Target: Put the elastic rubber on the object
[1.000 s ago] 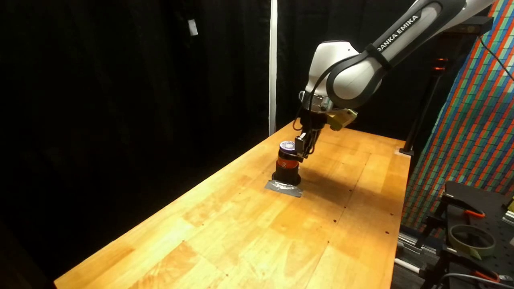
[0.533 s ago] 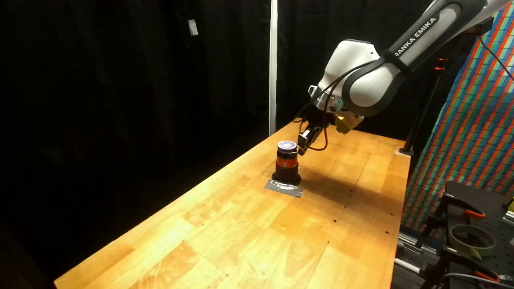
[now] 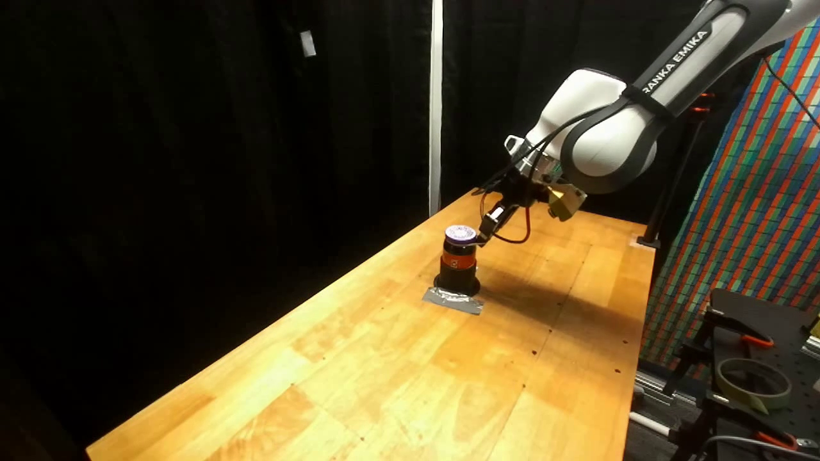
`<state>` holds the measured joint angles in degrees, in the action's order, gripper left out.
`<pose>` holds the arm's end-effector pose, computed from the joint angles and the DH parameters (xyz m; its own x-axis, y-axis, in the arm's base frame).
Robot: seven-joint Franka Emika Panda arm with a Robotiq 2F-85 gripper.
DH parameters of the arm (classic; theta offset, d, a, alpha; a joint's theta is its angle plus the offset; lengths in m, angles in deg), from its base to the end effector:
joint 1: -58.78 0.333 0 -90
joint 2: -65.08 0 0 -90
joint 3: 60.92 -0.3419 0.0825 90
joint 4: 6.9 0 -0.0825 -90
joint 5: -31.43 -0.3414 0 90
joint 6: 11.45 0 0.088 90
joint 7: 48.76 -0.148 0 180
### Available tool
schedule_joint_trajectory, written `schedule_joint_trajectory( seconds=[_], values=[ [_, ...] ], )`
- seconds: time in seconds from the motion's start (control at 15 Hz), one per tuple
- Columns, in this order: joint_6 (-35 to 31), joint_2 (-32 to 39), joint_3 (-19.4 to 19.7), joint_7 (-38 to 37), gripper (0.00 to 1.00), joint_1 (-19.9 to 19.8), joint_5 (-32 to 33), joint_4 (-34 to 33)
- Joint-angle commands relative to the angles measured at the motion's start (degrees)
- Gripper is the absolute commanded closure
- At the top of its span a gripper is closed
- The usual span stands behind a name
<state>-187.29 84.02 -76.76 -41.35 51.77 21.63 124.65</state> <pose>0.5671 0.0711 0.2822 0.9000 0.0459 0.4334 0.1070 -0.9873 -0.1176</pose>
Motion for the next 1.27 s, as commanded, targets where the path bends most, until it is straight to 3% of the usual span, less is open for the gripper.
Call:
schedule_joint_trajectory(
  seconds=[0.0,0.53,0.93,1.0,1.13,1.2],
  values=[
    [-1.5,-1.9,-10.7,8.7,0.9,-10.7,-4.8,2.5],
    [-5.4,0.7,-30.7,21.3,0.9,-31.8,-11.2,3.5],
    [-8.9,4.7,-43.3,24.6,0.88,-45.3,-10.0,5.3],
    [-6.7,3.8,-44.1,24.2,0.63,-46.6,-10.2,5.4],
    [2.4,-1.1,-42.6,22.0,0.6,-46.7,-10.5,5.1],
    [8.1,-3.8,-41.2,20.9,0.52,-46.3,-10.2,4.6]
  ],
)
